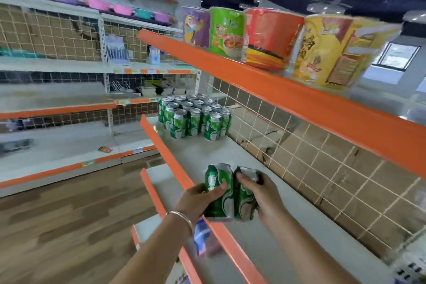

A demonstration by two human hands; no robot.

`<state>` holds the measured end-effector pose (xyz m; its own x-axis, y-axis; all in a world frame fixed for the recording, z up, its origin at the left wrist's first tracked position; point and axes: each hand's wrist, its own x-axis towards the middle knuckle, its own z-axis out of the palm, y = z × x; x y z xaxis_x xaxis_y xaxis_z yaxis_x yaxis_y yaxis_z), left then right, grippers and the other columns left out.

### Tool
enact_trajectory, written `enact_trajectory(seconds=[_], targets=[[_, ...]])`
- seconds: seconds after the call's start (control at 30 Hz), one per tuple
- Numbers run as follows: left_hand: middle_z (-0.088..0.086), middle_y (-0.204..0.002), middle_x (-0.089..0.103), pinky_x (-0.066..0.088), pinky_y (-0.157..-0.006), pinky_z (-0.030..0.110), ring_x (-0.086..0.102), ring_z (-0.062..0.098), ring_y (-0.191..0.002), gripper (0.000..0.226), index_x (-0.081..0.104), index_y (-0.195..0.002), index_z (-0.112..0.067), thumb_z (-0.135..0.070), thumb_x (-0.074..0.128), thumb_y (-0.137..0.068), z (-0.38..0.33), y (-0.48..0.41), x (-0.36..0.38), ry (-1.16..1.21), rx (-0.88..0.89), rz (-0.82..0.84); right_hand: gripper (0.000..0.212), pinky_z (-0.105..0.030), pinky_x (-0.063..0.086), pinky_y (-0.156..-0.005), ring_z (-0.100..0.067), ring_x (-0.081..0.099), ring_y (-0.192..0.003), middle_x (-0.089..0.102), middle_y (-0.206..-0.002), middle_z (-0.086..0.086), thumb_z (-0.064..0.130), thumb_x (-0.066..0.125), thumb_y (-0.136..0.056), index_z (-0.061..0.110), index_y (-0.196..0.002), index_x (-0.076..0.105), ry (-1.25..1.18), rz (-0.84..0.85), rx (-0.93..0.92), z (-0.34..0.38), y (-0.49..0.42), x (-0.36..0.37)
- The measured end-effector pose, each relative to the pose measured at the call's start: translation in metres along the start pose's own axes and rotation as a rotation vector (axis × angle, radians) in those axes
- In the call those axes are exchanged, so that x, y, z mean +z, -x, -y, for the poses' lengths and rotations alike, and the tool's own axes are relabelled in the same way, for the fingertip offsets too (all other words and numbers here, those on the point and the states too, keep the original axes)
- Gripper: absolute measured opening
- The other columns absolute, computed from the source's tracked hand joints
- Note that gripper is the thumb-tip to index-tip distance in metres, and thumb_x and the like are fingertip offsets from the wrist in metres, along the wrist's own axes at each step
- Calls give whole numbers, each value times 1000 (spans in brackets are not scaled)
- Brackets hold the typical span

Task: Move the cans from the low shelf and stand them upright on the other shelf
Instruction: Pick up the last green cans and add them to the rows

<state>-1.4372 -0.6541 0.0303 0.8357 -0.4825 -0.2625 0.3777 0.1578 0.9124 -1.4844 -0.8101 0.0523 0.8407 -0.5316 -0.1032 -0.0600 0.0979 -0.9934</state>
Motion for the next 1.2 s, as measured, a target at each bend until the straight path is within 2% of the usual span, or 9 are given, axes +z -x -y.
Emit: enact_trajectory(seconds=[0.2, 0.33, 0.6, 0.73, 0.87, 0.97, 1.03, 1.1, 1.2], targets=[[14, -96, 74, 53, -91, 43, 70, 28, -91, 28, 71, -86, -13, -29, 84, -66, -13, -51, -27, -35, 24, -31, 32, -35, 54, -68, -27, 69, -80, 72, -94, -16, 10, 76, -75, 3, -104, 65, -86, 31, 57, -1, -55, 30], [9, -84, 73, 57, -81, 34, 68, 23, -79, 15, 69, -85, -11, -13, 78, -73, -20, -83, -38, -44, 55, -36, 34, -34, 55, -65, -27, 69, -80, 70, -97, -19, -2, 72, -75, 1, -106, 61, -130, 34, 22, -7, -81, 50], [10, -92, 70, 57, -65, 20, 66, 21, -77, 34, 64, -105, -9, -4, 76, -73, -46, -159, -88, -78, 93, -43, 54, -34, 50, -83, -23, 64, -100, 65, -115, -13, -6, 72, -75, 14, -121, 51, -53, 5, -47, -28, -148, 96], [8, -98, 70, 57, -82, 33, 66, 23, -87, 58, 61, -118, -10, -8, 83, -65, -63, -204, -120, -132, 106, -12, 59, -31, 50, -90, -19, 61, -111, 63, -123, -5, 3, 74, -78, 19, -129, 51, 83, 19, -84, -35, -178, 114], [2, -109, 69, 51, -95, 35, 66, 18, -99, 109, 48, -136, -20, -41, 89, -37, -68, -233, -144, -272, 103, 58, 79, -26, 48, -91, -11, 56, -117, 57, -129, 3, 17, 82, -70, 24, -138, 41, 217, 46, -58, -38, -189, 117], [-11, -102, 65, 46, -78, 5, 60, 9, -96, 74, 48, -124, -33, -28, 87, -61, -71, -241, -154, -476, 155, 202, 80, -21, 46, -88, -8, 56, -111, 58, -124, 6, 19, 86, -65, 26, -131, 42, 451, -33, -59, -46, -189, 114], [-25, -91, 63, 43, -68, -1, 60, 2, -88, 57, 49, -108, -42, -23, 83, -67, -72, -246, -157, -522, 195, 278, 78, -23, 45, -85, -9, 60, -104, 62, -118, 4, 16, 89, -61, 29, -123, 42, 528, -87, -47, -52, -193, 114], [-28, -81, 69, 44, -71, 1, 63, -1, -84, 54, 50, -97, -49, -24, 85, -64, -73, -249, -158, -508, 231, 337, 79, -25, 45, -86, -13, 60, -103, 63, -115, 4, 16, 90, -59, 27, -122, 44, 575, -126, -32, -55, -198, 119], [-15, -101, 72, 51, -91, 25, 66, 10, -100, 62, 58, -106, -45, -48, 87, -50, -70, -256, -161, -465, 282, 378, 71, -23, 45, -77, -14, 62, -100, 65, -107, 6, 15, 89, -60, 24, -119, 50, 593, -178, -52, -51, -211, 129]])
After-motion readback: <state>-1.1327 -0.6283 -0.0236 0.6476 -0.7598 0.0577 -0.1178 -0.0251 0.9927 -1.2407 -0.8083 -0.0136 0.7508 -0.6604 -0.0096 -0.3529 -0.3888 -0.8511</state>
